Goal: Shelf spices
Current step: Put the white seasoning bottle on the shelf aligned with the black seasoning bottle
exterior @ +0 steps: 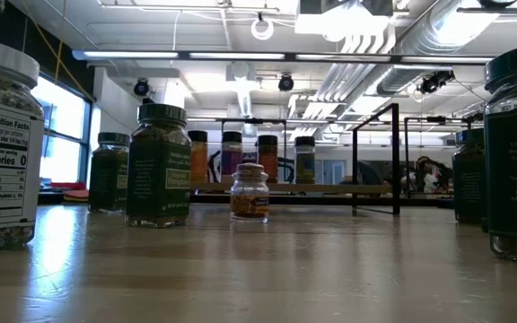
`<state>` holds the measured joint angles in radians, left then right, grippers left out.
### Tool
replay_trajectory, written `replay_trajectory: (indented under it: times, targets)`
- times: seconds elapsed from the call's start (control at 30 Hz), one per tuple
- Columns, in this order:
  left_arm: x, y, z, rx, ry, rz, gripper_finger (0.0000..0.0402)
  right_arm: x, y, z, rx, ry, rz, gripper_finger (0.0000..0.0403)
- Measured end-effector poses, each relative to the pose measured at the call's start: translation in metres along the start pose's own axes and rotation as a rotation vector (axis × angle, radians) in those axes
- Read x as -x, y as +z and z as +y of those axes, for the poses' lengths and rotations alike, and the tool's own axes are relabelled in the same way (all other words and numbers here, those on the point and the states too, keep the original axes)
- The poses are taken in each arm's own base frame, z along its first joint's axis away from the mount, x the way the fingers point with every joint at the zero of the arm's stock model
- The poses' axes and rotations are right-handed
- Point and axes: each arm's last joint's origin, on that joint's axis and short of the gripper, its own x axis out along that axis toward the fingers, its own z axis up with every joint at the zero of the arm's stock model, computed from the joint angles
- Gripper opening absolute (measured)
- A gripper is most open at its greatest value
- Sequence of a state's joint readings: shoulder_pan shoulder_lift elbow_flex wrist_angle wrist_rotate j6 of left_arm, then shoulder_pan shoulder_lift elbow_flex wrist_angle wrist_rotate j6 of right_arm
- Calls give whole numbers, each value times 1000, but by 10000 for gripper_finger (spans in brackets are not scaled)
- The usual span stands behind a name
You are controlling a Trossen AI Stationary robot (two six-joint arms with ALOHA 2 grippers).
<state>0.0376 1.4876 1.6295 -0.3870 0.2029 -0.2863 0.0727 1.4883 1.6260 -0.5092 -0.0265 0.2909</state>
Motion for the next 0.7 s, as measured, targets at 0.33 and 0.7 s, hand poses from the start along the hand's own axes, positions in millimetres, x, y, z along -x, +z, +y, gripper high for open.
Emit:
replay_trajectory:
  times: [0.33,0.7]
  targets:
    - [0,1,0,-3,13,-18,231,0,0,0,1,0,-2,183]
    - [-4,-1,0,-17,31,-7,212,0,0,0,3,-4,2,183]
